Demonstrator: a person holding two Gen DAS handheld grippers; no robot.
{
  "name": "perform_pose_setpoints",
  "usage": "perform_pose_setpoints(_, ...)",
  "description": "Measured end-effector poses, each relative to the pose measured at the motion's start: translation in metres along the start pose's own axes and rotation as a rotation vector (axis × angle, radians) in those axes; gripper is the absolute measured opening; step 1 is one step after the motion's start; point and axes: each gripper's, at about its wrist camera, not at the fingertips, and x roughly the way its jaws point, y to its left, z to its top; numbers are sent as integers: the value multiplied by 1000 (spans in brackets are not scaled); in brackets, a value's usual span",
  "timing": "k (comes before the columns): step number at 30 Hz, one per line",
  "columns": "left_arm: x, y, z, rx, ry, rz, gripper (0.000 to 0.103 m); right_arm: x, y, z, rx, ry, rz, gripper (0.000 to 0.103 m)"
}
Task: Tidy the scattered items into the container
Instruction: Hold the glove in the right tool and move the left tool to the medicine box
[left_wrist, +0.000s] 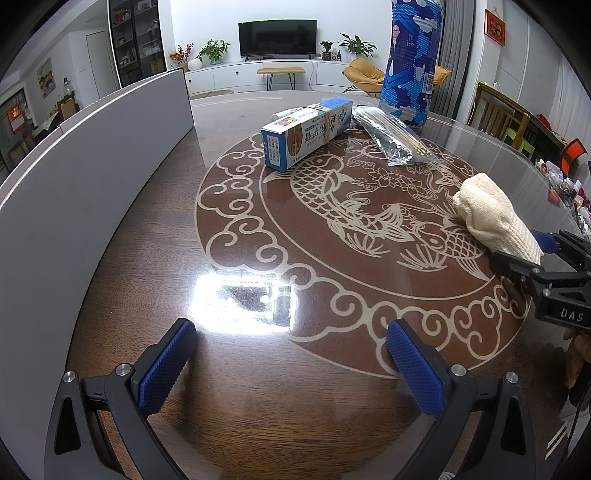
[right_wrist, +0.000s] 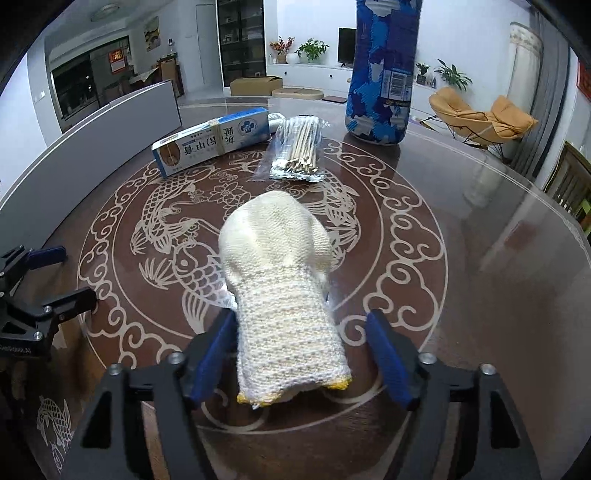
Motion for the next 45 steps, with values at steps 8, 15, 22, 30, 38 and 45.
perform_pose_setpoints(8, 0, 0, 0, -1, 0, 1, 103, 2, -2, 0, 15, 15, -3, 91)
perform_pose_setpoints(15, 0, 0, 0, -2, 0, 1, 103, 2, -2, 0, 18, 15, -5, 91)
perform_pose_setpoints(22, 1, 0, 1, 7, 16, -3, 103, 2, -3, -1, 20, 15, -7, 91)
perform_pose_setpoints(30, 4, 0, 5, 7, 64, 0, 103, 3, -2, -1, 19, 19, -7, 95)
perform_pose_setpoints(38, 6, 1, 10, 9, 118, 0, 103, 2, -1, -1, 23, 19, -8, 95)
perform_pose_setpoints(45, 7, 1, 11, 9, 136, 0, 103, 2, 0, -1, 25, 20, -9, 96)
